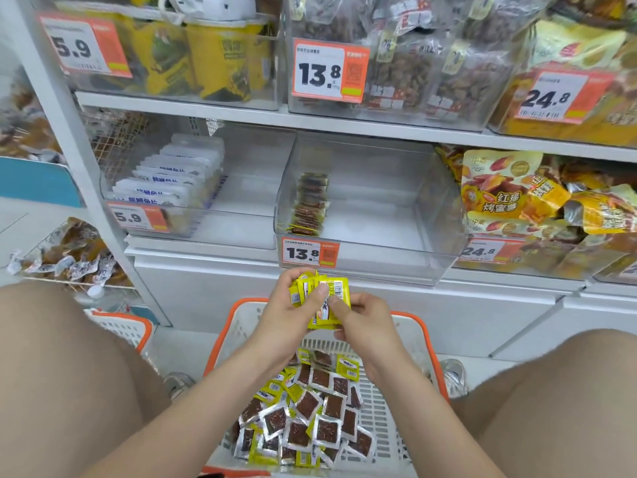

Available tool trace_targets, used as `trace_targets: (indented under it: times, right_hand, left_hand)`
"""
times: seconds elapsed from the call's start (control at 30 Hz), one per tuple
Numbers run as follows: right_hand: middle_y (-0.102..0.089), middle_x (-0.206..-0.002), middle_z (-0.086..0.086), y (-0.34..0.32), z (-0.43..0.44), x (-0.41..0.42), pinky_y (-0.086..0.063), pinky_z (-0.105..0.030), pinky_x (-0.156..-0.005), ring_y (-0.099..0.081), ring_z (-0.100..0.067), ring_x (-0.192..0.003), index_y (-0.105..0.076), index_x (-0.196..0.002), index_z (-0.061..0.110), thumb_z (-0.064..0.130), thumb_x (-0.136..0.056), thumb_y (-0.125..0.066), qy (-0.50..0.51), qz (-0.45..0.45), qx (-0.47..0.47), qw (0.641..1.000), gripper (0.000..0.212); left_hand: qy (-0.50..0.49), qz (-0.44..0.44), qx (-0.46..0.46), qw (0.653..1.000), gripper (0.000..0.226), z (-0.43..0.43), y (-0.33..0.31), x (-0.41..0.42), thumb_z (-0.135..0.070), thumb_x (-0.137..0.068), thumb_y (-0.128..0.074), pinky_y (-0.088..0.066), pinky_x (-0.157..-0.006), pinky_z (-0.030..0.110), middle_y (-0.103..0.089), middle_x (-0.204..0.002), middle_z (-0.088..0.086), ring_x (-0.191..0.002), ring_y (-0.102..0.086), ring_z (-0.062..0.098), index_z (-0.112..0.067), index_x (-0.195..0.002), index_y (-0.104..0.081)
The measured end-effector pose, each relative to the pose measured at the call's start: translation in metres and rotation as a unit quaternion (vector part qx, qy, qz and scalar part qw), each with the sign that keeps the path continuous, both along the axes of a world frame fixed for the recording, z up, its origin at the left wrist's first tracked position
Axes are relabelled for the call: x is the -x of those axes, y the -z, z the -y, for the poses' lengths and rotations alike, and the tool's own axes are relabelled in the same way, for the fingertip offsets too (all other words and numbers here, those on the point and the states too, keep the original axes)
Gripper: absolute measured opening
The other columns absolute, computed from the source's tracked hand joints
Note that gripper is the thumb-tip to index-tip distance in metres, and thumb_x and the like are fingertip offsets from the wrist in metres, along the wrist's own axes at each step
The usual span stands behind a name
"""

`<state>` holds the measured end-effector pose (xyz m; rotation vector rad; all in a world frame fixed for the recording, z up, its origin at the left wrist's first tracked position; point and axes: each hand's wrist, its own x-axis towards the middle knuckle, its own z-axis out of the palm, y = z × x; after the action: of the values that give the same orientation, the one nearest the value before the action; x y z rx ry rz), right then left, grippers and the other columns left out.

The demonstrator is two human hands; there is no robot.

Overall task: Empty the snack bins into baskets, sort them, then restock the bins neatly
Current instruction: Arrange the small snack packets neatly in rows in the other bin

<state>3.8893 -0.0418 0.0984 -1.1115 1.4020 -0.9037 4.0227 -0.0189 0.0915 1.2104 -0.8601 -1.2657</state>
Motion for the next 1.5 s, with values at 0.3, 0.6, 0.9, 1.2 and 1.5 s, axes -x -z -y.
trace_targets:
  times: [0.3, 0.6, 0.9, 1.2, 1.5]
  right_hand:
    - [-0.077, -0.081, 0.002, -0.016, 0.009, 0.011, -0.058, -0.031, -0.070, -0.073, -0.012, -0.072, -0.073, -0.087, 0.015, 0.040, -0.073, -0.094, -0.039, -0.093, 0.062, 0.993, 0.036]
    - [-0.071, -0.097, -0.005, -0.017, 0.009, 0.014, -0.063, -0.046, -0.077, -0.076, -0.025, -0.075, -0.060, -0.129, 0.041, 0.013, -0.070, -0.097, -0.173, -0.096, 0.100, 0.975, 0.076]
    - [-0.074, -0.093, -0.016, -0.034, 0.013, 0.030, -0.059, -0.040, -0.061, -0.077, -0.030, -0.070, -0.054, -0.112, 0.020, -0.002, -0.087, -0.075, 0.025, -0.010, 0.079, 0.997, 0.040]
    - [-0.079, -0.093, -0.013, -0.017, 0.006, 0.011, -0.055, -0.031, -0.073, -0.072, -0.020, -0.079, -0.078, -0.100, 0.005, 0.004, -0.085, -0.081, 0.025, 0.158, 0.009, 0.987, 0.016]
    - [-0.074, -0.100, -0.004, 0.008, -0.012, -0.023, -0.063, -0.039, -0.074, -0.072, -0.014, -0.077, -0.060, -0.121, 0.027, 0.030, -0.106, -0.058, -0.020, 0.049, 0.027, 0.998, 0.015]
  left_hand:
    - [-0.003, -0.146, -0.039, 0.989, 0.028, 0.014, -0.004, -0.012, 0.000, -0.103, -0.056, -0.060, -0.065, 0.037, -0.074, -0.114, 0.020, -0.088, -0.075, 0.028, -0.014, -0.127, -0.059]
    - [-0.011, -0.171, -0.047, 0.984, 0.041, 0.012, -0.001, -0.019, 0.009, -0.102, -0.051, -0.063, -0.075, 0.043, -0.072, -0.120, 0.019, -0.099, -0.073, 0.031, -0.009, -0.139, -0.056]
    - [-0.042, -0.056, -0.035, 0.997, 0.044, 0.011, 0.001, -0.030, 0.007, -0.102, -0.054, -0.056, -0.082, 0.047, -0.076, -0.112, 0.009, -0.087, -0.072, 0.023, -0.025, -0.132, -0.060]
    - [0.004, -0.014, -0.005, 1.000, 0.044, 0.001, -0.003, -0.013, 0.008, -0.099, -0.055, -0.054, -0.068, 0.024, -0.074, -0.119, 0.005, -0.090, -0.070, 0.017, -0.026, -0.127, -0.062]
    - [-0.020, -0.132, 0.020, 0.991, 0.036, 0.001, -0.005, -0.002, 0.002, -0.106, -0.043, -0.053, -0.078, 0.039, -0.073, -0.116, 0.015, -0.095, -0.069, 0.027, -0.019, -0.130, -0.059]
